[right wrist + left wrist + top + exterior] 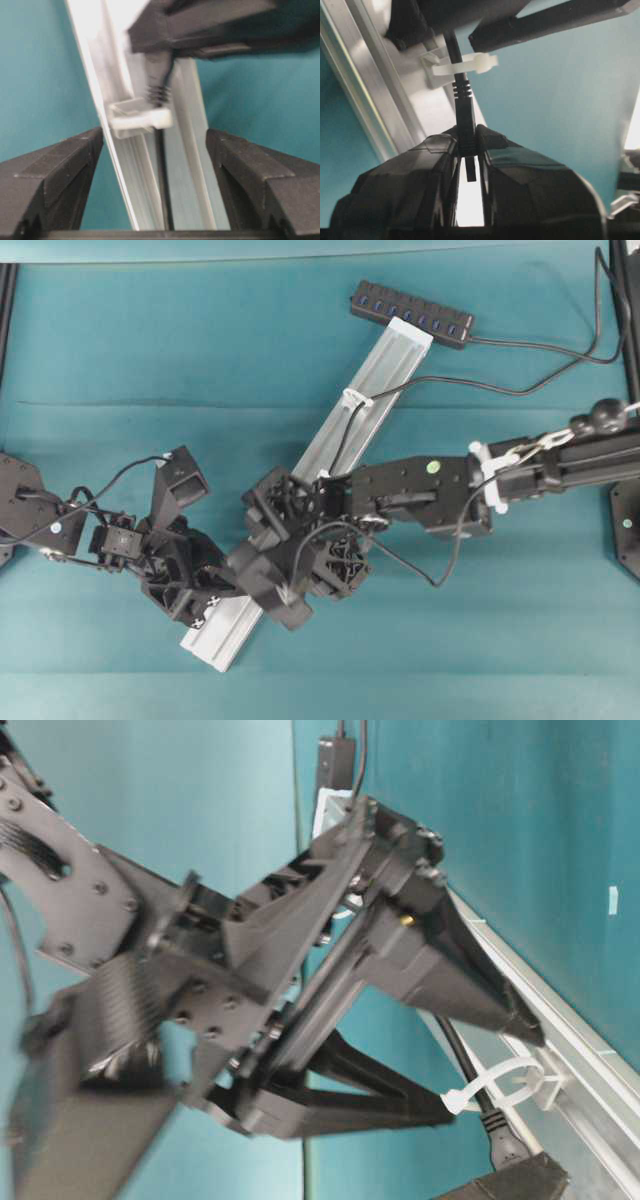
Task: Pass the USB cable through three rings with both arms.
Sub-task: 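Grasp the plug with the left gripper and pull it through the ring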
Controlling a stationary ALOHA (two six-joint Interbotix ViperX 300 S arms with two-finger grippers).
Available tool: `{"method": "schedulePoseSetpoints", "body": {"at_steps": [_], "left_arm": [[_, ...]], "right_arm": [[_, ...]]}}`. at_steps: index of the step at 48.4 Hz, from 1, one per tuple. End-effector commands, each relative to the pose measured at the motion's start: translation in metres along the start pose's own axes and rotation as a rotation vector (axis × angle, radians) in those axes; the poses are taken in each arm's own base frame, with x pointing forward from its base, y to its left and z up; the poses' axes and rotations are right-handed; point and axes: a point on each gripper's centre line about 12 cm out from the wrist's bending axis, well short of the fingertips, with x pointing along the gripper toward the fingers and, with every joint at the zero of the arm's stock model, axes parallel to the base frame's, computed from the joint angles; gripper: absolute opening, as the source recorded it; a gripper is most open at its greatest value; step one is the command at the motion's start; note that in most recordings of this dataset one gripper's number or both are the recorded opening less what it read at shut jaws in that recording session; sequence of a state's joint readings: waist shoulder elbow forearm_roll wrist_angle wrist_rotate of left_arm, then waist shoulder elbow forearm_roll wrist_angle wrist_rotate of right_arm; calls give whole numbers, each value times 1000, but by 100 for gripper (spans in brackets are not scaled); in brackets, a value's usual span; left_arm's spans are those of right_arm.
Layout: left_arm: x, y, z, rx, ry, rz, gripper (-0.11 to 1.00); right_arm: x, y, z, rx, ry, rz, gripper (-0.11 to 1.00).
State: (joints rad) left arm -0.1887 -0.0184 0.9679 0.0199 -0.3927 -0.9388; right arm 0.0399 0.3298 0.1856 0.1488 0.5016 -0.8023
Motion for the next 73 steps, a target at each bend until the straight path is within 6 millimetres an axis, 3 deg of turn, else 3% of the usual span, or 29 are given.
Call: {"method": "schedulePoseSetpoints", "body": {"at_steps": [1, 9, 16, 35, 46, 73], "left_arm": [[-10, -16, 2, 7, -15, -56, 11], [-18, -17, -13, -39, 31, -54, 11], [-29, -19, -19, -87, 43, -70, 10], [-73, -37, -5, -98, 2, -142, 9], [-90, -36, -3, -96, 25, -97, 9], [-86, -33, -6, -78, 45, -65, 9]], "right_arm": [[-13, -14, -3, 94, -24, -38, 86], [-26, -30, -20, 282, -32, -78, 87], [-33, -32, -29, 328, -28, -88, 87], [-45, -31, -39, 349, -26, -97, 87], [-51, -35, -43, 358, -33, -113, 86], [-53, -43, -37, 356, -88, -162, 86]]}}
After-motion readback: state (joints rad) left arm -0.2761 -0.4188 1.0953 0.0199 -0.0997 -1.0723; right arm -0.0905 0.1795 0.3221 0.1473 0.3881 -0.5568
